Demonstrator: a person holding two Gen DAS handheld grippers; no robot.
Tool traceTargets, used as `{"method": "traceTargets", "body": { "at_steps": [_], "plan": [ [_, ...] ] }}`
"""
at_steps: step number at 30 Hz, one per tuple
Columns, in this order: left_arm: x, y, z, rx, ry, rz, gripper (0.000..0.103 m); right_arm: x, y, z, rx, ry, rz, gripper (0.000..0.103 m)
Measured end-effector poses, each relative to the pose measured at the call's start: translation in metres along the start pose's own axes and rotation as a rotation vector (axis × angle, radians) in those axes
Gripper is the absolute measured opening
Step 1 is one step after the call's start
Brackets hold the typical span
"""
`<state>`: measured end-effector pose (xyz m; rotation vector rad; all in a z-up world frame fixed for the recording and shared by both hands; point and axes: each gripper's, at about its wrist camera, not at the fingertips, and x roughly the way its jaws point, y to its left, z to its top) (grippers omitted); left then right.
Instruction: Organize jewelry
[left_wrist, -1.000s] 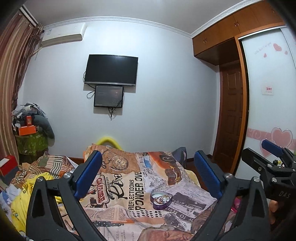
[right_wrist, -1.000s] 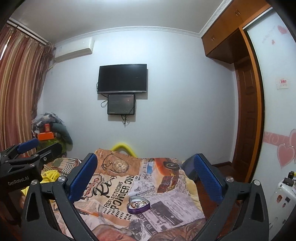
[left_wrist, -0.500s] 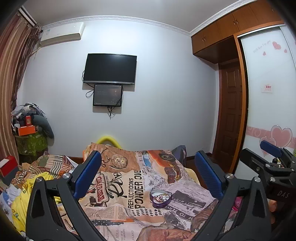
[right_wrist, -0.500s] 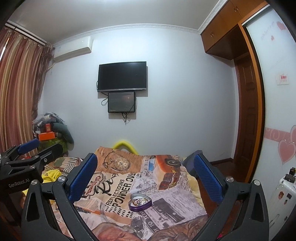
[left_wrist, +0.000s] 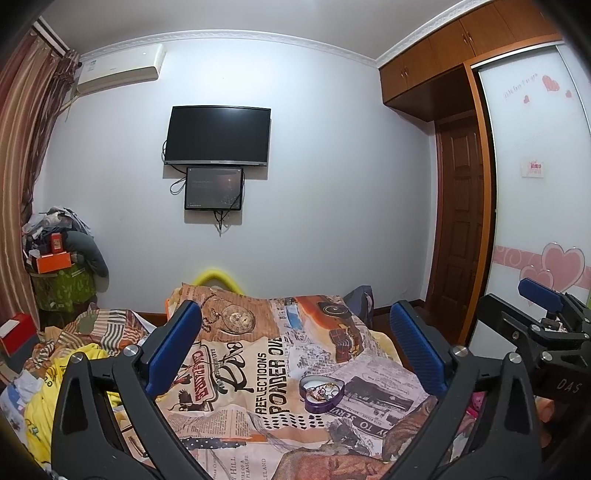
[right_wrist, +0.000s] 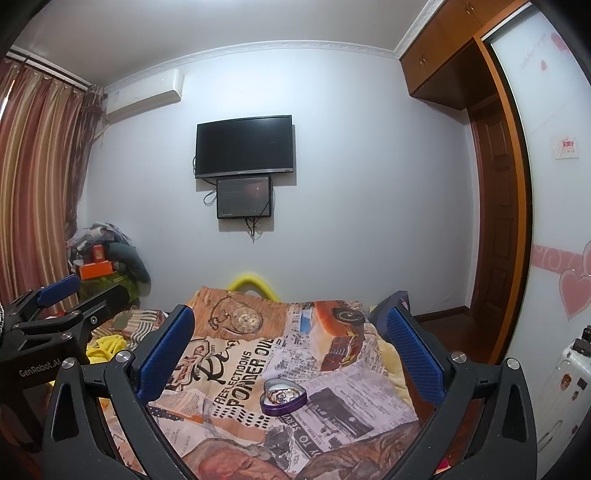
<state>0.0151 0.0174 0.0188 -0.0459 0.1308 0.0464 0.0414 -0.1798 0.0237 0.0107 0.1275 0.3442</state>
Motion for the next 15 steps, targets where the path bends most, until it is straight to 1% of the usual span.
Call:
{"method": "traceTargets", "body": {
  "at_steps": [15],
  "plan": [
    [0.0047,-0.0043,-0.0019,0.010,0.014,-0.019,0.102,0.0021,-0.0031,0.0007,0.013,0.011,0.006,0.103]
  ]
}}
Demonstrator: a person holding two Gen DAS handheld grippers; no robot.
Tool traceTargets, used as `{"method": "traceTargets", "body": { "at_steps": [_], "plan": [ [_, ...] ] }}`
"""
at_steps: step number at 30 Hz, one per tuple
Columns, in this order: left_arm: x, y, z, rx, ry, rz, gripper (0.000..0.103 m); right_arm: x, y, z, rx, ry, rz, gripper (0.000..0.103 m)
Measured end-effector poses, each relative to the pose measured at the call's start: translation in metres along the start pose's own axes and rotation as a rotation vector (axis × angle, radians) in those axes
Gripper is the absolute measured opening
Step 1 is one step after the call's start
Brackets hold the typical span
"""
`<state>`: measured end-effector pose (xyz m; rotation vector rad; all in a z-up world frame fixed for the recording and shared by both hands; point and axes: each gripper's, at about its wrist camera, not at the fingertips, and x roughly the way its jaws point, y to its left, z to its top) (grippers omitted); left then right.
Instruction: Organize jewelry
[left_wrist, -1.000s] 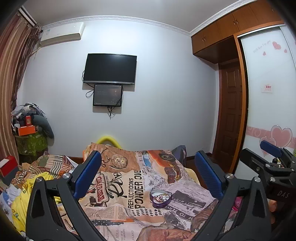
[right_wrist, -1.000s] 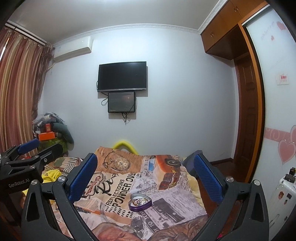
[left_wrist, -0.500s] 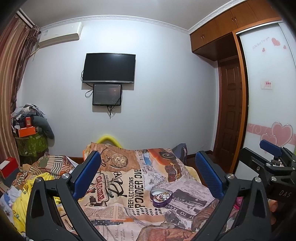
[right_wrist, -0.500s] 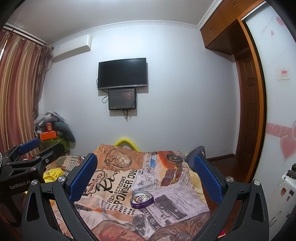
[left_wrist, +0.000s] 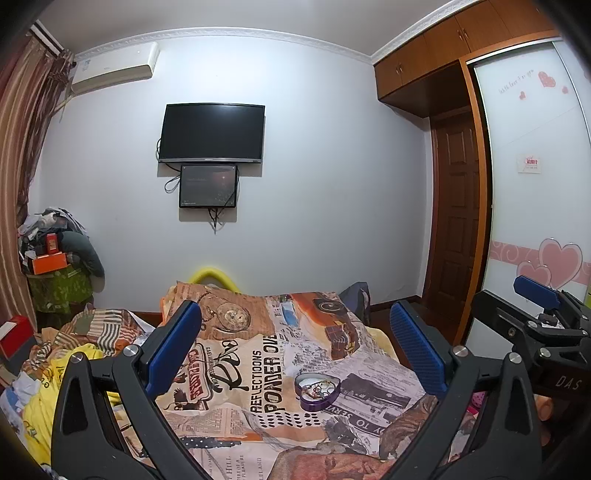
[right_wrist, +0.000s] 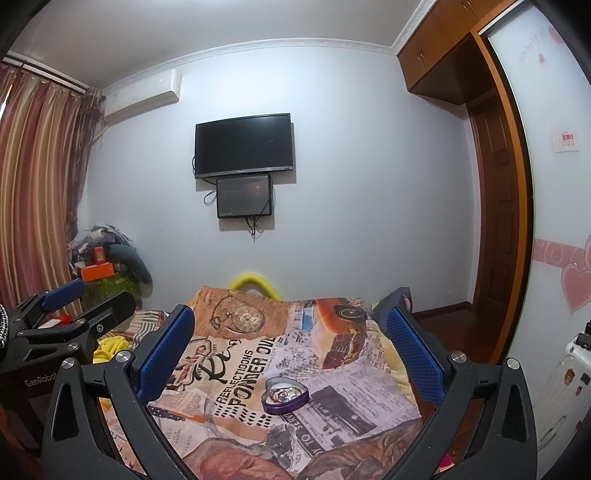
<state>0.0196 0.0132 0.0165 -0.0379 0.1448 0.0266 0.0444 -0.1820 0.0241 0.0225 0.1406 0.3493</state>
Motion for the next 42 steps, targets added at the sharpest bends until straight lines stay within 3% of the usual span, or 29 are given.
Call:
{"method": "traceTargets", "body": {
  "at_steps": [42],
  "plan": [
    [0.011,0.001,-0.003,-0.017,0.037,-0.030,0.103,0.006,0.003,-0.002,0.004,0.018,-0.001,0.103]
  ]
}}
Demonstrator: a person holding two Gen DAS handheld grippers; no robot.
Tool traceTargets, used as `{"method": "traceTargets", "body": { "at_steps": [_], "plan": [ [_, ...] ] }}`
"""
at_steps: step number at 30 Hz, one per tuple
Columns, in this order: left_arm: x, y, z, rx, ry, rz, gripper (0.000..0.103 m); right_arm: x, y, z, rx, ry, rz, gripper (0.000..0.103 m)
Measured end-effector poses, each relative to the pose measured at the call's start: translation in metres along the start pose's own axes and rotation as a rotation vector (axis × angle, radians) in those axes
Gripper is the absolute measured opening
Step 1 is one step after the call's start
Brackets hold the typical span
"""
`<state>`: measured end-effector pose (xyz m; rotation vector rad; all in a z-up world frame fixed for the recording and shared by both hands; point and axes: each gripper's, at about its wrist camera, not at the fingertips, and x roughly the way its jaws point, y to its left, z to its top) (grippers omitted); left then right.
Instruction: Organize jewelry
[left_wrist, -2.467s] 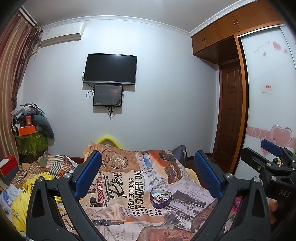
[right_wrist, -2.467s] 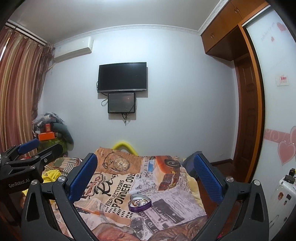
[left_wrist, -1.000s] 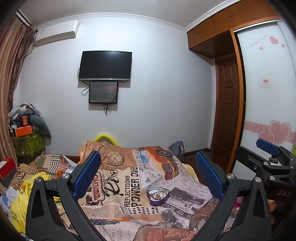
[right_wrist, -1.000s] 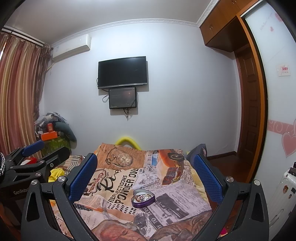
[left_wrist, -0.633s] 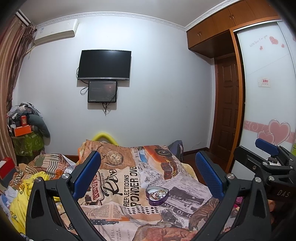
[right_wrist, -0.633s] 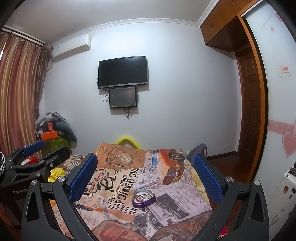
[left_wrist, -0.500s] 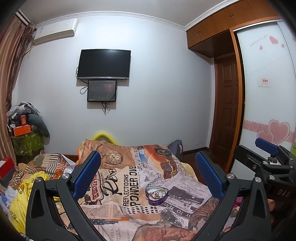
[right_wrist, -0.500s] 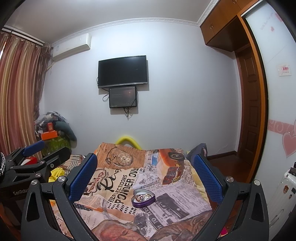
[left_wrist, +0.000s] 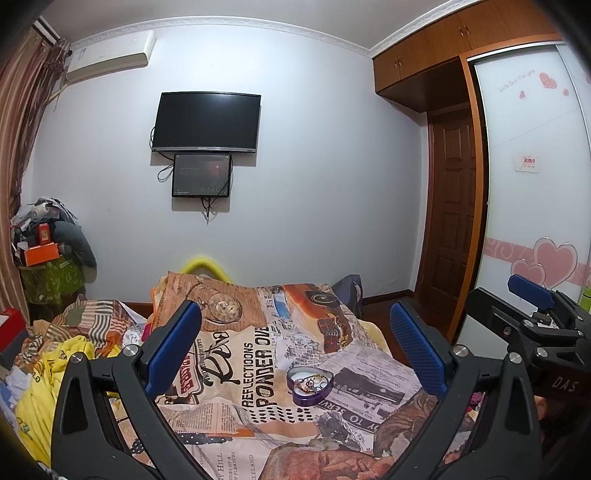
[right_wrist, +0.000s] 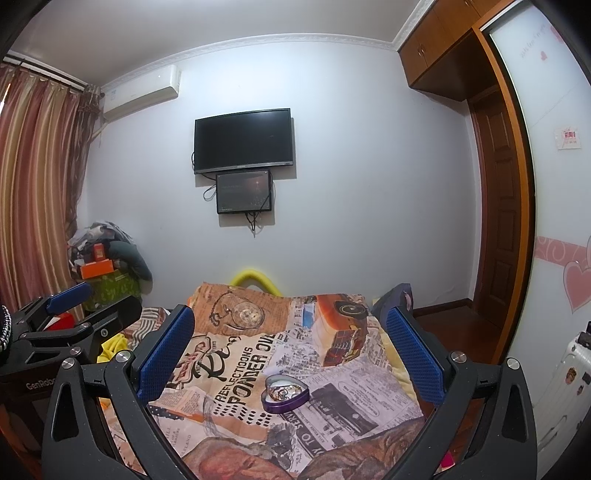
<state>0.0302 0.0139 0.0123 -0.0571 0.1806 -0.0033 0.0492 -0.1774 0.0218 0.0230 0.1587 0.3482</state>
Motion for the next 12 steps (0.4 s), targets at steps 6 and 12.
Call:
{"method": "traceTargets", "body": {
  "at_steps": [6,12],
  "plan": [
    [0.0039,0.0030,-0.0008,-0.010,0.010,-0.002,0.103,0.0027,-0.0003,-0.0012,0.001,0.009,-0.003,0.103],
    [0.0090,0.0043,-0.0033,-0.013,0.024,-0.004,0.103,0.0057,-0.0008,-0.0033,0.003,0.019,-0.005,0.103]
  ]
}}
